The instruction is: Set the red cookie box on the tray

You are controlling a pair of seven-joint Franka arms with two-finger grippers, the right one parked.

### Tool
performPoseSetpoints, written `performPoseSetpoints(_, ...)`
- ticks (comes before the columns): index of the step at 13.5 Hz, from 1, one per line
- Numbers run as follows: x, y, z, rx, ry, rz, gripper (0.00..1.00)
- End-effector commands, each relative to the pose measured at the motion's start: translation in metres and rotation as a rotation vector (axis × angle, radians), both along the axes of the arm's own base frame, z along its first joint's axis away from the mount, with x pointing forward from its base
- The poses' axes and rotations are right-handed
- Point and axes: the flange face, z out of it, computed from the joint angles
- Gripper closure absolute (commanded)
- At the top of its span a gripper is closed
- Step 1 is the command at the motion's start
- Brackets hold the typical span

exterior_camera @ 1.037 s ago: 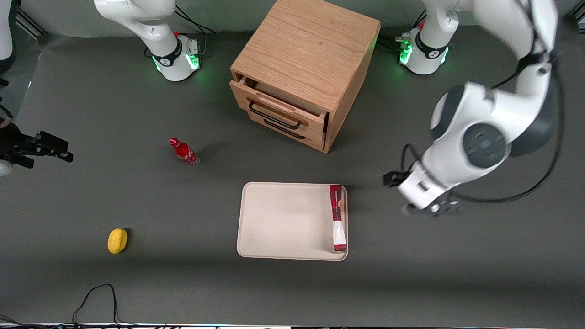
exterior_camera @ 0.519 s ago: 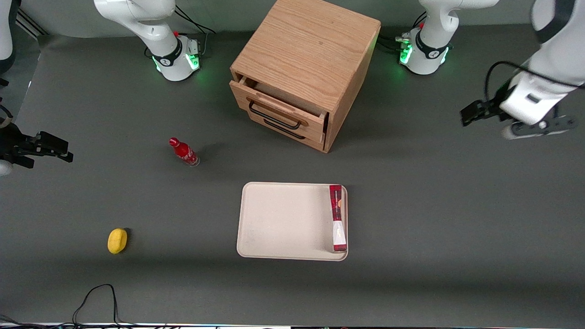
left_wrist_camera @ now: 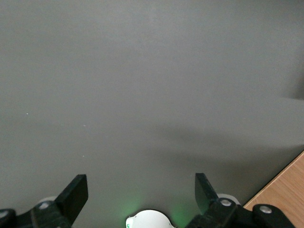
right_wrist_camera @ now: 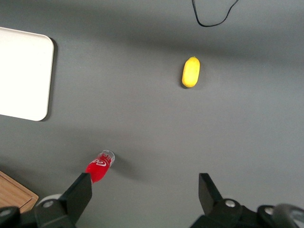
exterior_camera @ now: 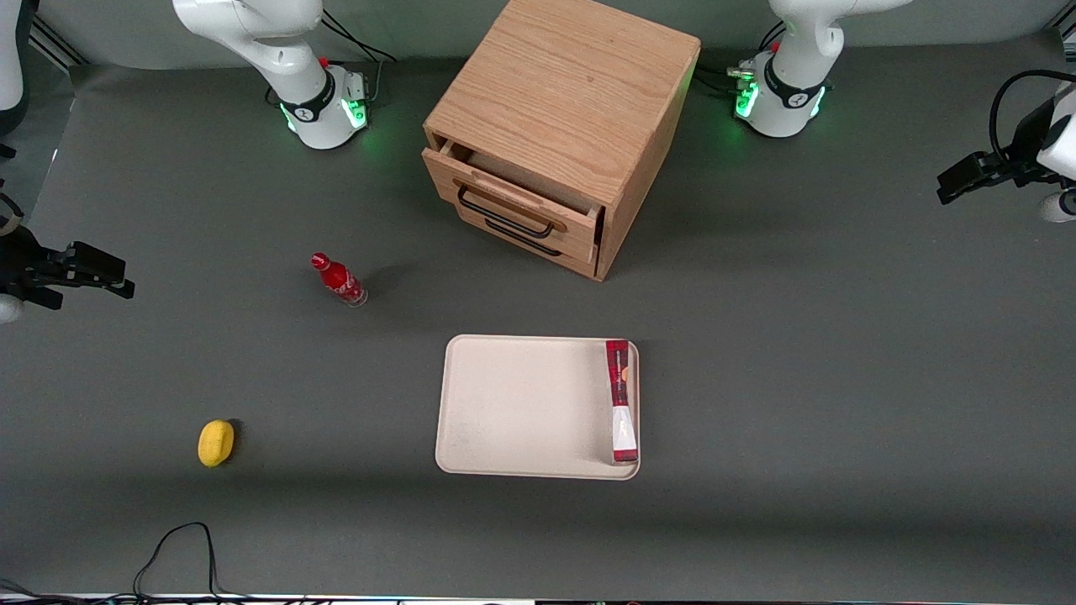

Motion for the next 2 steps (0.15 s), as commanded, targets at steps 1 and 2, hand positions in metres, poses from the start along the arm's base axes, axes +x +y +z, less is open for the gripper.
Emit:
performPoseSetpoints(1, -0.0019, -0.0095, 0.0075, 0.017, 0.034, -0.02, 0.0)
performPoseSetpoints(2, -0.0018, -0.0067, 0.008, 0.013, 0.036, -0.023, 0.0)
